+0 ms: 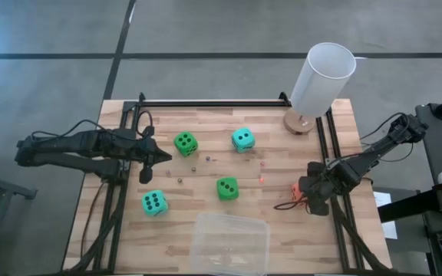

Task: Pick & Place Dice
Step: Put the large orange dice into the transparent bin

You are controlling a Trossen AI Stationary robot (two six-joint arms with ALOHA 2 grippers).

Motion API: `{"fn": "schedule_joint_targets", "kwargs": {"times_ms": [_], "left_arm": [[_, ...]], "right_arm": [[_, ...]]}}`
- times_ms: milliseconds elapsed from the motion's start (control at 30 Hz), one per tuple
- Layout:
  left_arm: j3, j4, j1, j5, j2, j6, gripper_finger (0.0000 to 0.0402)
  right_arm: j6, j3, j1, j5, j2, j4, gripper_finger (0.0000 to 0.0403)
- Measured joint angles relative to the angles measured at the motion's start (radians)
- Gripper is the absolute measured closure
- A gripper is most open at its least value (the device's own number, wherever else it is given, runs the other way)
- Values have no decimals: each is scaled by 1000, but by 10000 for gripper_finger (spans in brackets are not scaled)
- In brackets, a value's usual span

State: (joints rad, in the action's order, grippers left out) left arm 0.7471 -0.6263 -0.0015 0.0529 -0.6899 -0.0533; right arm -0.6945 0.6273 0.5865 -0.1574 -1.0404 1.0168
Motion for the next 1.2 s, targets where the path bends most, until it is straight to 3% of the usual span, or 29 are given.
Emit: {"fn": "schedule_joint_targets", "kwargs": {"times_ms": [1200], "left_arm": [[0,0,0,0,0,0,364]], "right_arm": [[46,5,0,1,-1,-14,19]]}}
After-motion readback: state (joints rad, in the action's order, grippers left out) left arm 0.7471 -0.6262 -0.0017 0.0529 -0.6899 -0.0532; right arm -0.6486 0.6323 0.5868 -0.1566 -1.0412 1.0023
